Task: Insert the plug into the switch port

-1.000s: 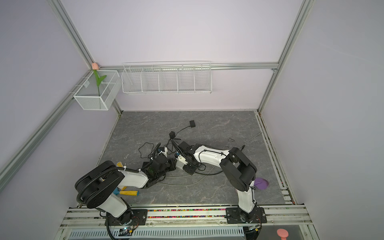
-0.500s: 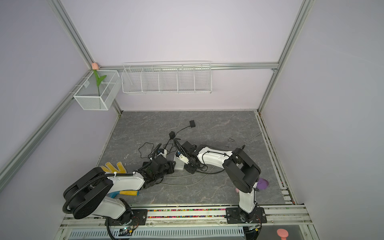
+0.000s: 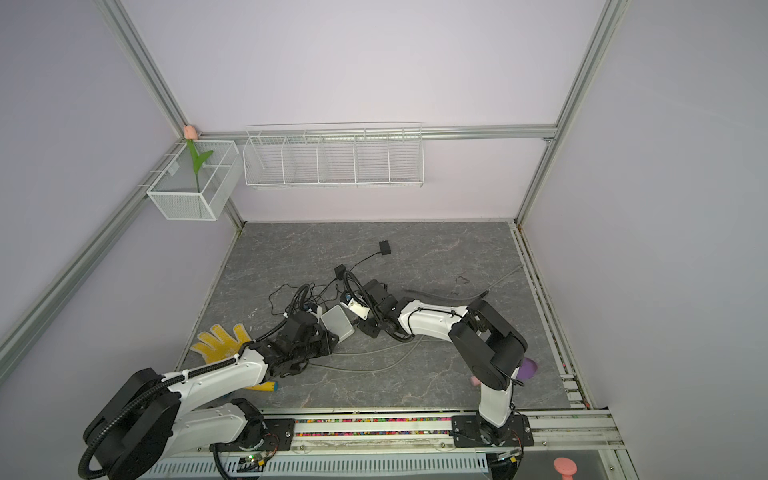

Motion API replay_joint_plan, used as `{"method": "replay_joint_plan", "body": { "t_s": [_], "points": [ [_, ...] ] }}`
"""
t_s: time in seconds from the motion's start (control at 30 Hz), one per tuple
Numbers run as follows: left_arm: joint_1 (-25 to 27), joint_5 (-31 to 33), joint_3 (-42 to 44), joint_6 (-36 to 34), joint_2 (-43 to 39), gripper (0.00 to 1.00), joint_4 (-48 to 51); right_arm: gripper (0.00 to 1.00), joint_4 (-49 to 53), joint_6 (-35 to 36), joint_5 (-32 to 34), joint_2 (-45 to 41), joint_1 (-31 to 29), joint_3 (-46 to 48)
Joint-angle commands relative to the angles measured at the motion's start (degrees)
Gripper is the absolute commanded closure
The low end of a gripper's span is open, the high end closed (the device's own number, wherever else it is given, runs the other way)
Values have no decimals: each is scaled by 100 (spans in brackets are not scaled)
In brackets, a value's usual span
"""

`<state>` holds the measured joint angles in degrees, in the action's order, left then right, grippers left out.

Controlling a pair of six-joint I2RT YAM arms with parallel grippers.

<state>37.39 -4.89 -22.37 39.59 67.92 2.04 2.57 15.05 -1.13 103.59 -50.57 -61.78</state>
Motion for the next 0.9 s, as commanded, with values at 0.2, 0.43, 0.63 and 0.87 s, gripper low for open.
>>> {"method": "replay_joint_plan", "body": {
  "t_s": [0.2,0.43,0.63,0.87],
  "points": [
    [-608,-360,-26,-355,-754,71,478,85,-112,82,86,-371,-264,421],
    [-758,-363,-115,-434,-664,65,428,76,-60,37,455,-558,-179,614],
    [-768,-412,-339,-479,-144,64,155,71,246,100,403,-555,-20,432],
    [-803,-584,-822,-548,671,64,-27,71,696,50,285,-217,44,132]
  ]
}}
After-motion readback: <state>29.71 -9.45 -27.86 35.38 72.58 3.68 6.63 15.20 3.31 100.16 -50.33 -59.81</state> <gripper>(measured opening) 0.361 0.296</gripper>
